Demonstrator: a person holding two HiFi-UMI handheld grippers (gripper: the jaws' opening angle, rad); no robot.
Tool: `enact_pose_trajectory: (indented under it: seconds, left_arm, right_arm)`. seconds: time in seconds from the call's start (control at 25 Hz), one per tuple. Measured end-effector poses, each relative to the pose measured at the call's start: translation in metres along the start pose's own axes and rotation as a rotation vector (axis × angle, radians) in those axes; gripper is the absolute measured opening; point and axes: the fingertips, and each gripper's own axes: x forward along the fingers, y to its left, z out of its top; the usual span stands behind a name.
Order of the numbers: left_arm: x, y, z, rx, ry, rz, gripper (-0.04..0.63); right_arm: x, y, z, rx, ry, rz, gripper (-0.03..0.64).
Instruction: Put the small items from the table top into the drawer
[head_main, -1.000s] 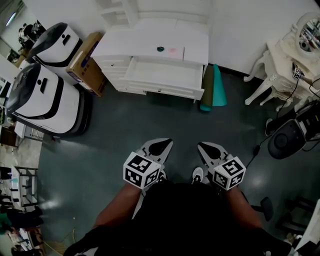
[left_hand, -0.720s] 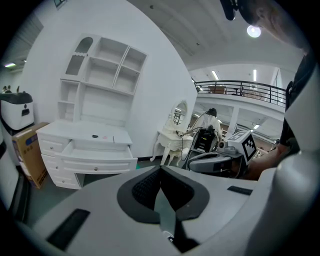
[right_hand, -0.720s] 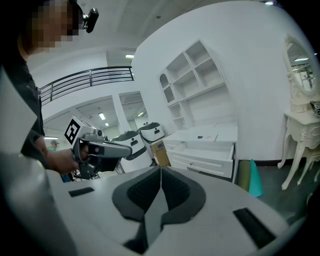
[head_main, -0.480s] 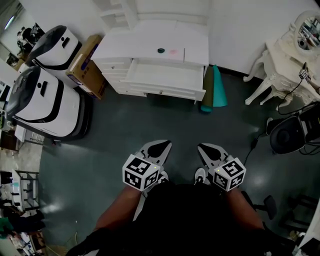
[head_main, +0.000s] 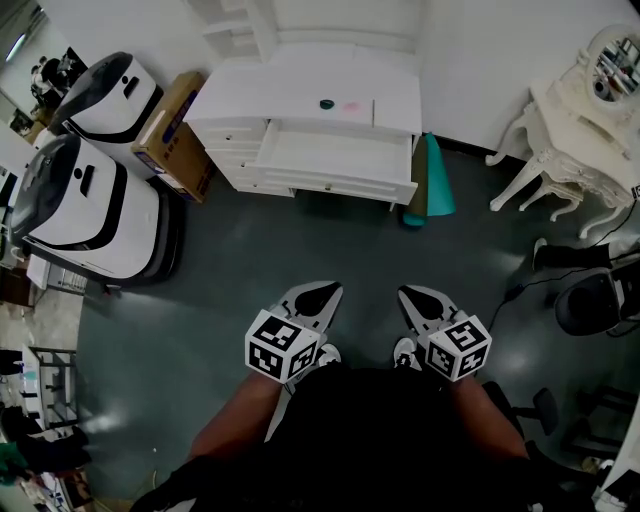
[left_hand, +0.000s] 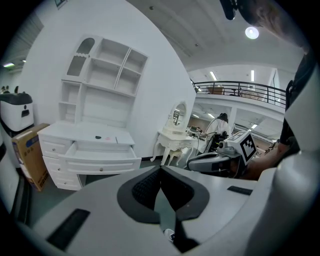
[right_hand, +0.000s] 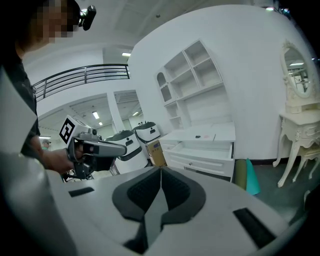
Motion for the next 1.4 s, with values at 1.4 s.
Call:
enact_pose_trajectory:
  seconds: [1.4]
  left_arm:
    - [-0.038,0.055,-0.032,-0.03,0.038,-0.037,0.003]
  right_arm:
    - [0.043,0.046,-0.006,0.019,-0.009,-0.071,0.026]
